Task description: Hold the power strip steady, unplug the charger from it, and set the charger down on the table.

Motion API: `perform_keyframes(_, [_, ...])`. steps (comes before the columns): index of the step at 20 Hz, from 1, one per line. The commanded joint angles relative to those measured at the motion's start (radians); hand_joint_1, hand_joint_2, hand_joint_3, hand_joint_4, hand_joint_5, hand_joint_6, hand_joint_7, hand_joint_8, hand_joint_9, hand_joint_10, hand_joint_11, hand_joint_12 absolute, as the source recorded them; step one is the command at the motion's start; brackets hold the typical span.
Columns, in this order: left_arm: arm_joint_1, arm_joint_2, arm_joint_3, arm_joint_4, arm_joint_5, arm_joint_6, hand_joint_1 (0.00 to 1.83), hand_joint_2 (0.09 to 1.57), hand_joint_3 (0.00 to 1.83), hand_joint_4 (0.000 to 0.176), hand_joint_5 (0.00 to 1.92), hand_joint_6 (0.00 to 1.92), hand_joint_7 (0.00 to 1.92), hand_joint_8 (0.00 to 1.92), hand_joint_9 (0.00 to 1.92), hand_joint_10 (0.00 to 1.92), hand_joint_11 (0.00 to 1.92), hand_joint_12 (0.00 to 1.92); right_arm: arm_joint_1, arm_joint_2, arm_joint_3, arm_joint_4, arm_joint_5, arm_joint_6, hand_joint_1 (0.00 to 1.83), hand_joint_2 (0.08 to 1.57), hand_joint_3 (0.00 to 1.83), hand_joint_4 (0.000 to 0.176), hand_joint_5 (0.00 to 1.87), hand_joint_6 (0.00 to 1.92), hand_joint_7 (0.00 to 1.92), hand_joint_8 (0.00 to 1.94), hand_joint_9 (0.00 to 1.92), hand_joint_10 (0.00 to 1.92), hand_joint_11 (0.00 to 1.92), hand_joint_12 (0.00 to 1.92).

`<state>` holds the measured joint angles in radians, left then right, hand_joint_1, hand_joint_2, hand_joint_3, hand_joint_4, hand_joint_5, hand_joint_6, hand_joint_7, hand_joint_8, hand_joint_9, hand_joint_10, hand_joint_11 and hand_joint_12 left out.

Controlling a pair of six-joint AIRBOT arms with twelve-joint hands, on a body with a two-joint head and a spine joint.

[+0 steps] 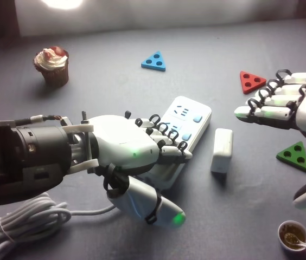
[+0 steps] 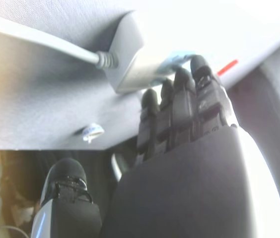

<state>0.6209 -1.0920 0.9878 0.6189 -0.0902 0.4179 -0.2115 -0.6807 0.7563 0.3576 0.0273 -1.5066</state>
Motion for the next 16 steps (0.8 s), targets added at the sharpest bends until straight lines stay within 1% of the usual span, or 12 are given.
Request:
perform_keyframes(1, [-0.014,0.005,-0.003,-0.005,-0.053,-0.005,0.00,1.06,0.00,0.000,0.12,0.00,0.14,0.00,0.12,0.00,0.01,0.24,0.013,0.030,0.000,0.021,0.017,0.004,0.66,0.88,0.00,0.000,0.03,0.00,0.09,0.00,0.09,0.00,0.00,0.37])
perform_keyframes(3, [-0.025,0.010,-0.005,-0.005,-0.053,-0.005,0.00,1.06,0.00,0.000,0.11,0.00,0.14,0.00,0.11,0.00,0.01,0.24,0.031,0.053,0.000,0.052,0.001,0.004,0.64,0.92,0.01,0.000,0.01,0.00,0.08,0.00,0.09,0.00,0.00,0.37])
perform_keyframes(5, [-0.041,0.017,-0.010,-0.005,-0.047,-0.005,0.00,1.06,0.00,0.000,0.09,0.00,0.12,0.00,0.10,0.00,0.00,0.23,0.035,0.073,0.001,0.087,-0.019,0.003,0.62,0.92,0.00,0.000,0.04,0.00,0.11,0.00,0.12,0.00,0.00,0.44])
perform_keyframes(6, [-0.055,0.024,-0.015,-0.005,-0.039,-0.006,0.00,1.06,0.00,0.000,0.10,0.00,0.13,0.00,0.10,0.00,0.01,0.23,0.039,0.090,-0.003,0.098,-0.023,0.000,0.62,0.93,0.00,0.000,0.04,0.00,0.12,0.00,0.12,0.00,0.00,0.45])
perform_keyframes(8, [-0.089,0.038,-0.025,-0.005,-0.025,-0.009,0.00,1.06,0.00,0.000,0.12,0.01,0.14,0.01,0.11,0.00,0.04,0.25,0.042,0.112,-0.017,0.098,-0.023,-0.008,0.54,0.95,0.00,0.000,0.05,0.00,0.14,0.00,0.15,0.00,0.00,0.54])
perform_keyframes(10, [-0.125,0.050,-0.032,-0.005,-0.014,-0.014,0.00,1.06,0.00,0.000,0.11,0.00,0.14,0.00,0.12,0.01,0.03,0.25,0.043,0.115,-0.019,0.098,-0.011,-0.009,0.57,0.94,0.00,0.000,0.08,0.00,0.18,0.01,0.18,0.01,0.01,0.60])
perform_keyframes(11, [-0.144,0.055,-0.037,-0.005,-0.006,-0.016,0.00,1.06,0.00,0.000,0.10,0.00,0.13,0.00,0.11,0.01,0.02,0.24,0.043,0.113,-0.016,0.098,-0.009,-0.009,0.55,0.95,0.00,0.000,0.07,0.00,0.17,0.00,0.17,0.00,0.00,0.58])
perform_keyframes(13, [-0.187,0.067,-0.046,-0.005,0.007,-0.020,0.00,1.06,0.00,0.000,0.11,0.01,0.14,0.01,0.14,0.01,0.05,0.26,0.047,0.108,-0.007,0.098,-0.007,-0.011,0.59,0.96,0.00,0.000,0.06,0.00,0.15,0.00,0.15,0.00,0.00,0.54])
perform_keyframes(14, [-0.208,0.075,-0.052,-0.005,0.013,-0.024,0.00,1.06,0.00,0.000,0.11,0.00,0.14,0.00,0.14,0.01,0.06,0.26,0.054,0.102,0.000,0.098,-0.005,-0.011,0.58,0.97,0.01,0.000,0.05,0.00,0.13,0.00,0.15,0.00,0.00,0.53])
perform_keyframes(16, [-0.237,0.092,-0.067,-0.005,0.029,-0.027,0.00,1.06,0.00,0.000,0.10,0.00,0.12,0.00,0.12,0.00,0.03,0.26,0.054,0.100,0.005,0.098,0.009,-0.011,0.54,0.98,0.00,0.000,0.07,0.01,0.16,0.01,0.17,0.00,0.00,0.58])
